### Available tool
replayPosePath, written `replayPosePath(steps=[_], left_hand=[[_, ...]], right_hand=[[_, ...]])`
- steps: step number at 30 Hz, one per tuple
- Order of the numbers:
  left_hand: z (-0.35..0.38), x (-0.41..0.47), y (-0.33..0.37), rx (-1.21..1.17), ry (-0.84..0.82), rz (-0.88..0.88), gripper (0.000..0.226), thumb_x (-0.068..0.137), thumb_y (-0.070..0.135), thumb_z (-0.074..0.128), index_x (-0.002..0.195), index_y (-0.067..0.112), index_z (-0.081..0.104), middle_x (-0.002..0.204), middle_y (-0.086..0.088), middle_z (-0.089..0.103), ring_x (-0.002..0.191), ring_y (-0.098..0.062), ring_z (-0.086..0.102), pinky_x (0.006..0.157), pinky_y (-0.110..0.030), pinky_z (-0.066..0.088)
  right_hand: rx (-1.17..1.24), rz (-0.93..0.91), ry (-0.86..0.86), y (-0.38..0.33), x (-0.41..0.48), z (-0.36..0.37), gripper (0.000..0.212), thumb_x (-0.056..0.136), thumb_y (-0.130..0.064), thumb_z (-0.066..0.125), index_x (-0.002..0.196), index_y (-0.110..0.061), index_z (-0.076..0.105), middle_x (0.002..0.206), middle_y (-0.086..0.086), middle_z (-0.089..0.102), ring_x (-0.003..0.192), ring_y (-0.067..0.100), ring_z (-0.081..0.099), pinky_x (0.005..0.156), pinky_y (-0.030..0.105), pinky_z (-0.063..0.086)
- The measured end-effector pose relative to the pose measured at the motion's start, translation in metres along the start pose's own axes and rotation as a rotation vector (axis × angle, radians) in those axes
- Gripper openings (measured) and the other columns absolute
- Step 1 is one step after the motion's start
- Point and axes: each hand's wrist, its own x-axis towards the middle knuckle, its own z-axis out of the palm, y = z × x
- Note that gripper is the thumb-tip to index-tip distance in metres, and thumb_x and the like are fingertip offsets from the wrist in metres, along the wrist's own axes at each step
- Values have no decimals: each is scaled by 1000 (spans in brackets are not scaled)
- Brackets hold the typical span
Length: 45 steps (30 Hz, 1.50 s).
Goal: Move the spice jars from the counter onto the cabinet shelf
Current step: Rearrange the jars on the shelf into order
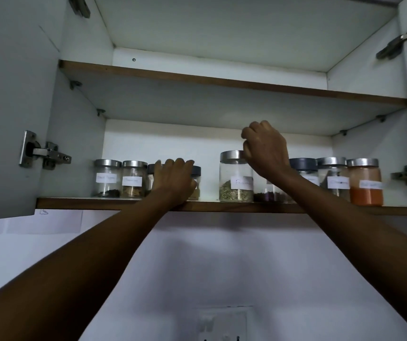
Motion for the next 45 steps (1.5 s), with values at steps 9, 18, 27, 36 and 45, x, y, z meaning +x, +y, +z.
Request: replayPosePath(steps=[9, 18, 27, 36, 45], left_hand=[[-37, 21, 55, -78, 248, 175, 45, 91, 26, 44, 134, 13, 45, 134, -10, 51, 117, -29, 51, 100, -39, 35], [-36, 33, 74, -13, -39, 260, 63, 95, 30, 42, 148, 9, 15, 156, -11, 18, 143, -23, 17, 116, -42, 11], [-52, 51, 80, -233, -156, 165, 36, 92, 26, 50, 123, 7, 56, 120, -11, 61, 110, -30, 54, 93, -34, 40], [-52, 60, 77, -396, -149, 131, 40, 92, 1, 35, 122, 7, 61, 132, -9, 57, 121, -25, 50, 97, -25, 36], [-29, 73, 67, -393, -166, 116, 39, 91, 1, 34, 113, 3, 66, 121, -14, 64, 99, -22, 51, 84, -26, 36]], right_hand=[[-35, 88, -228, 46, -25, -3, 46, 80, -26, 34, 107, -2, 63, 109, 15, 62, 97, 31, 54, 79, 39, 40], [206, 48, -564, 75, -33, -10, 66, 90, -43, 48, 141, -6, 30, 144, 16, 36, 125, 33, 40, 104, 41, 29], [288, -11, -703, 81, -27, -7, 55, 71, -36, 72, 108, -3, 49, 101, 11, 54, 90, 27, 48, 87, 38, 39], [360, 28, -719, 84, -12, -5, 24, 56, -35, 50, 63, -13, 41, 65, 4, 45, 60, 21, 41, 55, 29, 27], [345, 79, -763, 73, -10, 11, 23, 61, -33, 50, 73, -14, 44, 70, 1, 45, 61, 17, 41, 53, 26, 28]])
